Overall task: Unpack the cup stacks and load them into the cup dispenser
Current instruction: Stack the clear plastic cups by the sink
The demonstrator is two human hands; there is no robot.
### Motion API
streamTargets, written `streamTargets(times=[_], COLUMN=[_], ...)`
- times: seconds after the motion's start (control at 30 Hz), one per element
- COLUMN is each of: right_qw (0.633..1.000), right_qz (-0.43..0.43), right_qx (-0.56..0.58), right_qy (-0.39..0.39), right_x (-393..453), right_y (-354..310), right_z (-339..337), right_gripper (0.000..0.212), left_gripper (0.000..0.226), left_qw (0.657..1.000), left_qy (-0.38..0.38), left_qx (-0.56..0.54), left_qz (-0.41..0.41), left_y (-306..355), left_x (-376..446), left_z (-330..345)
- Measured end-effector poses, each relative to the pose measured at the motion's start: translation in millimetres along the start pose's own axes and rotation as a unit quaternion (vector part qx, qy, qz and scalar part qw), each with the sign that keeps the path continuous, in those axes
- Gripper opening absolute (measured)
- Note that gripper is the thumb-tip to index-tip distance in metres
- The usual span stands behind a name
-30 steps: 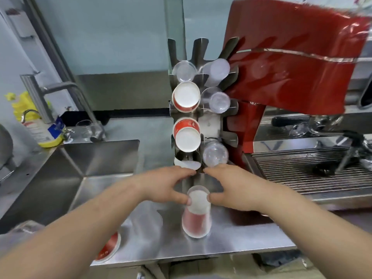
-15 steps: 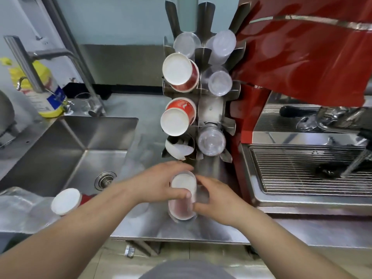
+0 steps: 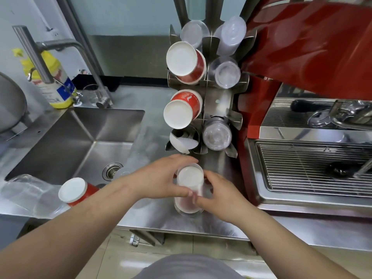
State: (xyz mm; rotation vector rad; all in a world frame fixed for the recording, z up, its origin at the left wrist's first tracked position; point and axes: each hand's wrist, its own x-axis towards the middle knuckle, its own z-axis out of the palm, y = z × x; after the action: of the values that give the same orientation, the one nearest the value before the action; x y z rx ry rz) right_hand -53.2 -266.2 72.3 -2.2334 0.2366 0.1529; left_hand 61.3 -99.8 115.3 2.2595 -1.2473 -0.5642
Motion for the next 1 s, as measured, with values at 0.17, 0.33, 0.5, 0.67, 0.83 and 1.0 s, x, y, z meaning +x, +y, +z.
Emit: streamTargets(times=[0.17,0.33,0.5,0.67,0.83,1.0], right_qw=[0.999,0.997,0.994,0.992,0.991,0.992], right_qz=[-0.001,0.001,0.008,0.005,0.017,0.036], right_qx=[0.029,0.066,0.095,0.106,0.106,0.097], right_qy=[0.019,0.03,0.048,0.064,0.077,0.077], right_x=[-2,-6,-9,-10,-13,-16], right_y=[1,-2,-1,-1,3,11], right_z=[-5,-4,-4,-6,-7,-6], right_gripper=[0.068,0.069,0.066,0.062,0.064,0.062], left_gripper=[0.06,0.055,0.049,0.049,0.079,0.072], left_qw=[0.998,0.997,0.997,0.996,0.993,0.989], left_qy=[0.017,0.031,0.032,0.031,0.027,0.009], left_qx=[-0.052,-0.067,-0.051,-0.062,-0.114,-0.129], left_qz=[0.01,0.015,0.039,0.052,-0.01,-0.075], left_y=[8,16,20,18,2,-30], left_x=[2,5,9,12,7,-5], left_z=[-7,-7,-5,-2,13,58])
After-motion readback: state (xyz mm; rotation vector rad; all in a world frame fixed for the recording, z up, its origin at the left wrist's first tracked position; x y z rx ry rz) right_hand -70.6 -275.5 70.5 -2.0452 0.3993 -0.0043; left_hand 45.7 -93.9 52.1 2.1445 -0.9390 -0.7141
